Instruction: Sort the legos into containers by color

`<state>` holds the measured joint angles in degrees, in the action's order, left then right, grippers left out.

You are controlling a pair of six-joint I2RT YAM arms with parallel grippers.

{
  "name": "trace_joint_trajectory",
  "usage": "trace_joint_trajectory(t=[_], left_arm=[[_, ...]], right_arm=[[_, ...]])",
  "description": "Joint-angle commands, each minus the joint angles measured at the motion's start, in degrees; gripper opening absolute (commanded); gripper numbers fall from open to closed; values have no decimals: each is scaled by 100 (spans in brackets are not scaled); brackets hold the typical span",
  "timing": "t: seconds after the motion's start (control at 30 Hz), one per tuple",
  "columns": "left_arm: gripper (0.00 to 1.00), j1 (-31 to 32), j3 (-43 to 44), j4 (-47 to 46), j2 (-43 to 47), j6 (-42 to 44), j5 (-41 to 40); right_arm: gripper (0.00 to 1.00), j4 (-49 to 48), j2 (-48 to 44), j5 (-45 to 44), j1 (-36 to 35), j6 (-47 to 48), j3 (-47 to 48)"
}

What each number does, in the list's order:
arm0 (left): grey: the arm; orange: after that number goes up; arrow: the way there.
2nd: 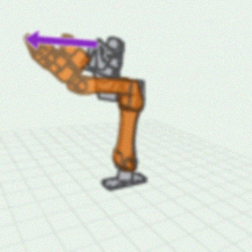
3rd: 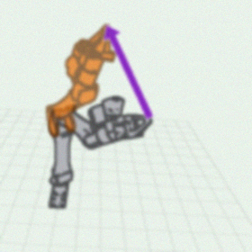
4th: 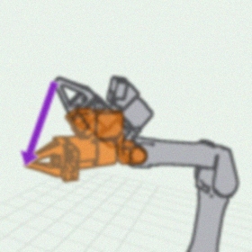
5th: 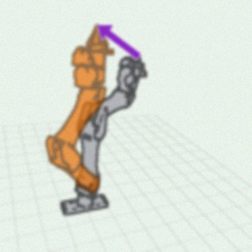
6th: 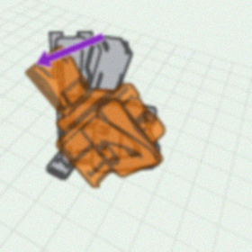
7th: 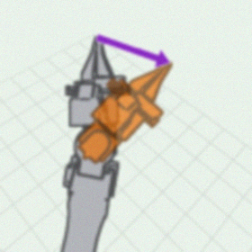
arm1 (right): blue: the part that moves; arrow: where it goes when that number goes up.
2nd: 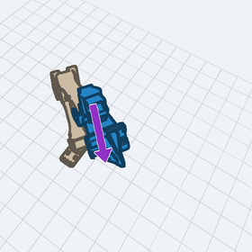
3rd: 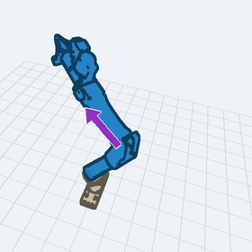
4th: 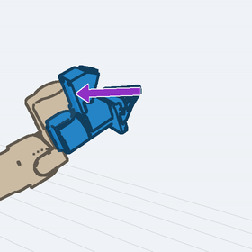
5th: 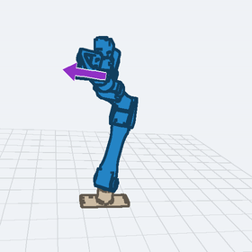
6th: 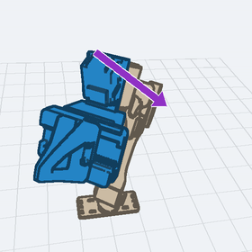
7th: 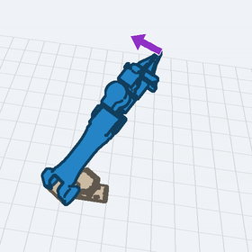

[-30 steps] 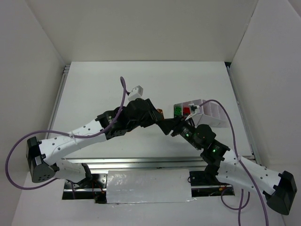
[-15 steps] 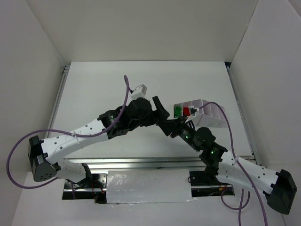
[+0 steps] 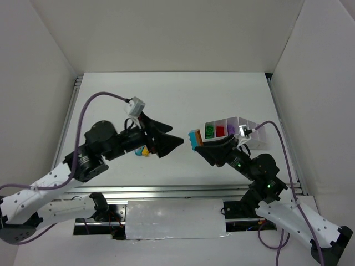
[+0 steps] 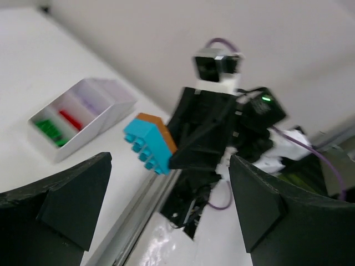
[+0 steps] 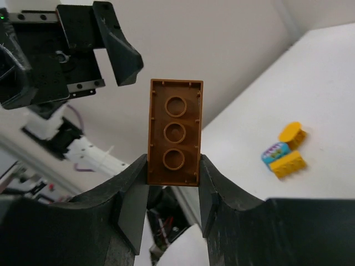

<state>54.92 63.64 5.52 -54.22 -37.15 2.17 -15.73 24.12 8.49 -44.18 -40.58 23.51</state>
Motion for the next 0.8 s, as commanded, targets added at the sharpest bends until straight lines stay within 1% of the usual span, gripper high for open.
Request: trace_joint_trajectory(t=[0.0, 0.03, 0.07, 0.13, 0.17, 0.23, 0.33, 0.43, 0.5, 0.57, 0.6, 0.63, 0.77], left_arm=[[100, -34, -307, -1149, 359, 770, 1477], [100, -34, -386, -1210, 411, 796, 1862], [99, -34, -413, -1333, 447, 779, 2022], [97, -34, -492, -1474, 438, 700, 2408], [95, -34, -519, -1666, 403, 656, 2515], [92, -25, -510, -1799, 290, 525, 2717], [89, -25, -414, -1765, 114, 489, 2771], [88, -25, -396, -1607, 52, 515, 2640], [86, -25, -422, -1615, 52, 507, 2630], [80, -25, -440, -1668, 34, 480, 2700], [75, -25, -431, -1703, 17, 454, 2718], [67, -25, -414, -1686, -27, 454, 2735], [64, -25, -343, -1642, -107, 463, 2735]], right_arm=[[0, -315, -83, 1074, 85, -257, 400], [0, -456, -109, 1432, 103, -301, 409], [0, -788, -100, 1619, 94, -423, 435], [0, -1080, 57, 2092, 85, -556, 505], [0, -1404, 145, 2234, 103, -661, 514], [0, -1696, 339, 2481, 94, -750, 506], [0, -2135, 427, 2526, 85, -724, 453], [0, -2250, 453, 2526, 85, -680, 462], [0, -2277, 515, 2544, 85, -645, 479], [0, -2303, 576, 2543, 85, -592, 515], [0, -2312, 602, 2526, 77, -566, 541], [0, -2338, 620, 2500, 85, -548, 550], [0, -2452, 901, 2613, 85, -539, 655]])
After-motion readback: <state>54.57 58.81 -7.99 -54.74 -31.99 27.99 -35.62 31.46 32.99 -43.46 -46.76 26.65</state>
